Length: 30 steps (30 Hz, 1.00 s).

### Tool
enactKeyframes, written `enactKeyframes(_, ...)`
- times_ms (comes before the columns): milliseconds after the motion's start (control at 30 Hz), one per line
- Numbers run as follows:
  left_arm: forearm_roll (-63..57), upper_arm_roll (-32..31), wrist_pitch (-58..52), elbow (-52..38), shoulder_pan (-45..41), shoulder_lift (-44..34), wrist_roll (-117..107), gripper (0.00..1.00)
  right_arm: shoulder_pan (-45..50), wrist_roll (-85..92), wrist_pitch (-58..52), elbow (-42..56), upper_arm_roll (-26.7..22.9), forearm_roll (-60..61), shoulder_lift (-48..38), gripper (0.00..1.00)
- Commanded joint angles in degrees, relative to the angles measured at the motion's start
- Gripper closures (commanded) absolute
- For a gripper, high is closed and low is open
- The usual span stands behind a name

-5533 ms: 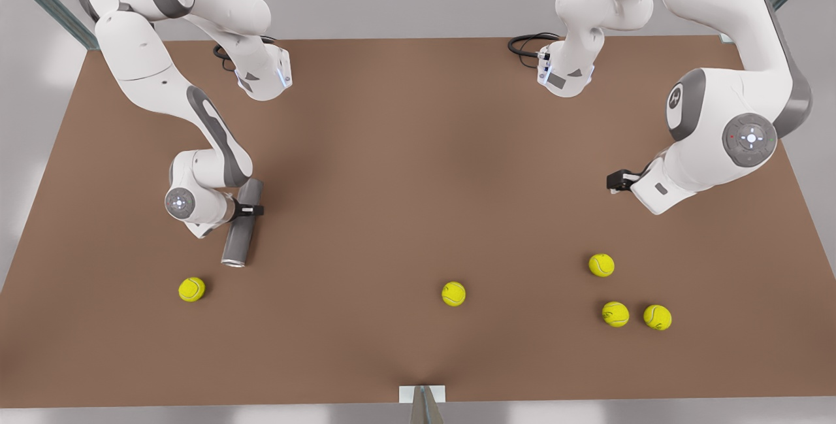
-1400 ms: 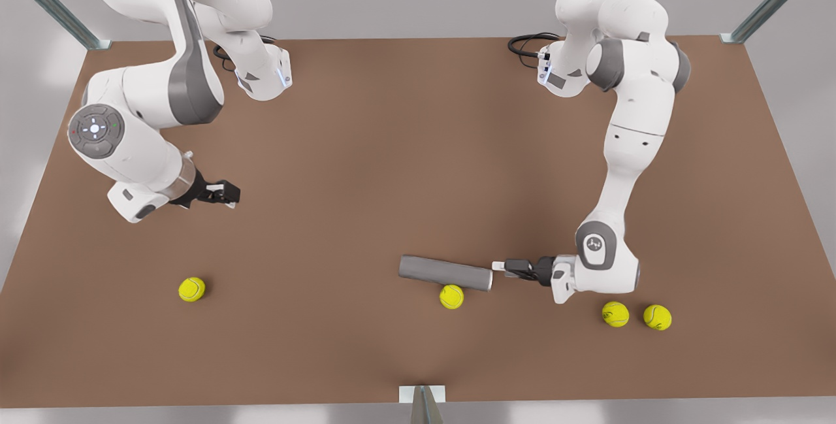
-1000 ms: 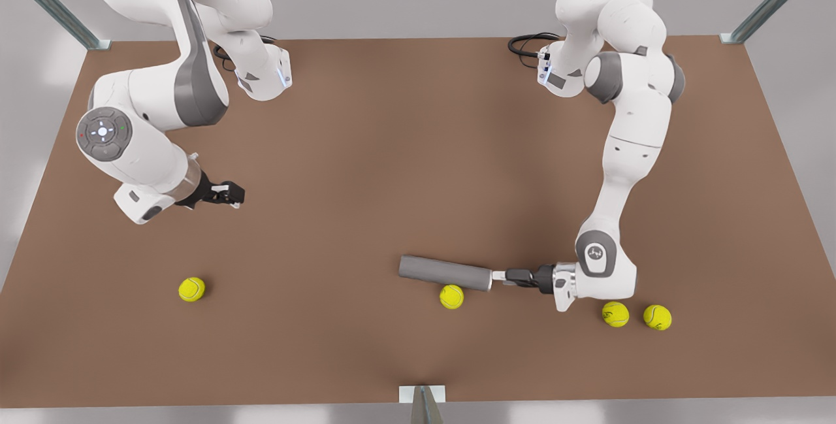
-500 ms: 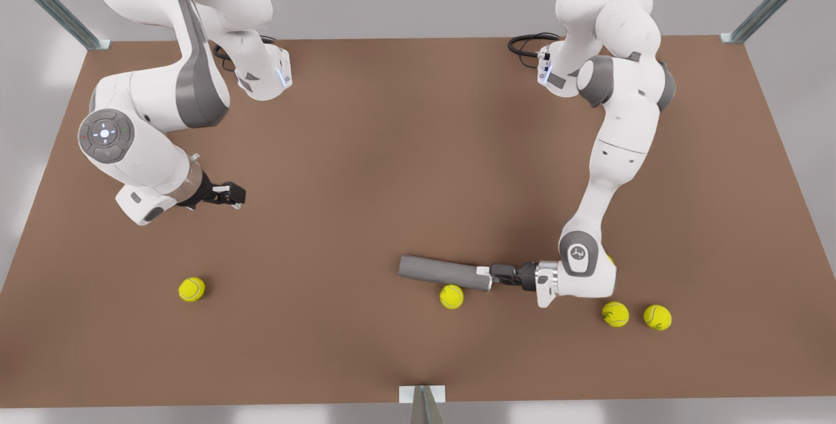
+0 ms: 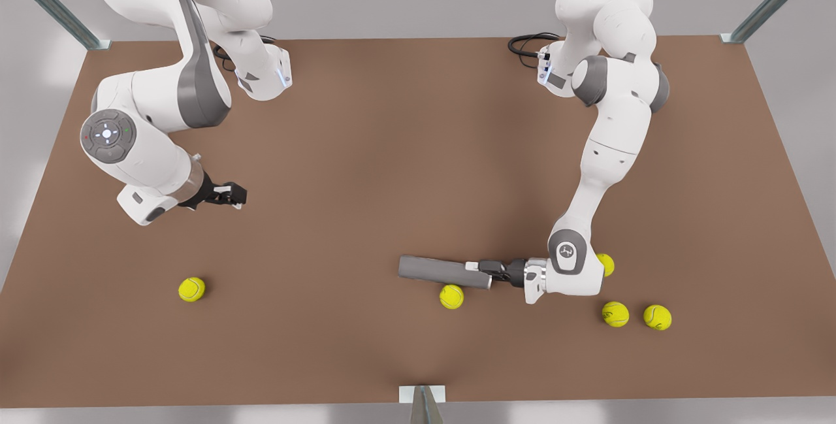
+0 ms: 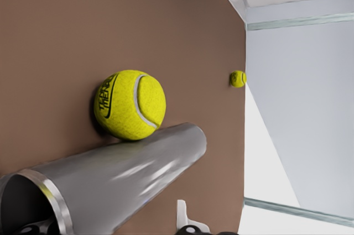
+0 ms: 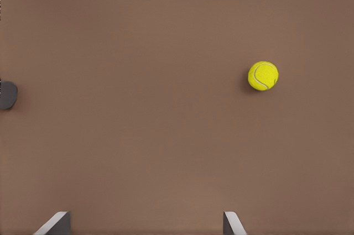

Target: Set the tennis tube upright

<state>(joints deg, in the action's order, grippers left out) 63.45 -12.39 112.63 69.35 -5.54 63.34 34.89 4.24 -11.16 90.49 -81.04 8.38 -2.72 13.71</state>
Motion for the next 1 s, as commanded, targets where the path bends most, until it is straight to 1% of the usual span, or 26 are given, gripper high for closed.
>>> enactKeyframes(0,0.01,0.00,-0.04,0.00,0.00,0.03,0.00,0.28,-0.02,0.00,0.04,0.00,-0.03,0.00,0.00,0.00)
enactKeyframes(67,0.01,0.00,-0.04,0.00,0.00,0.03,0.00,0.32,-0.02,0.00,0.04,0.00,-0.03,0.00,0.00,0.00)
enactKeyframes(133,0.01,0.00,0.05,0.00,0.00,0.03,-0.08,0.40,-0.02,0.09,0.04,0.00,-0.03,0.00,0.08,0.00)
enactKeyframes(200,-0.08,0.09,0.05,0.00,0.00,0.03,0.00,0.41,-0.02,0.00,0.04,0.00,0.06,0.00,0.26,0.00)
enactKeyframes(267,-0.08,0.09,0.05,0.00,0.00,0.03,0.00,0.47,-0.02,0.09,0.04,0.00,0.06,0.09,0.26,0.00)
enactKeyframes(333,-0.08,0.09,-0.30,0.00,0.00,-0.05,-0.08,0.50,0.07,0.00,0.04,0.00,0.06,0.00,0.26,0.00)
enactKeyframes(367,-0.08,0.09,-0.39,0.00,0.00,-0.05,-0.17,0.54,-0.02,0.00,0.04,0.00,0.06,0.00,0.26,0.00)
enactKeyframes(467,-0.08,0.26,-0.92,0.00,0.00,-0.05,-0.26,0.61,-0.02,0.00,0.04,0.00,0.06,0.00,0.26,0.00)
enactKeyframes(600,-0.17,0.35,-1.09,0.00,0.00,-0.05,-0.35,0.67,-0.02,0.09,0.04,0.00,0.06,0.00,0.26,0.00)
enactKeyframes(967,-0.34,0.70,-1.62,-0.09,0.00,-0.41,-0.96,0.67,0.25,0.00,0.04,0.00,0.06,0.09,0.26,0.00)
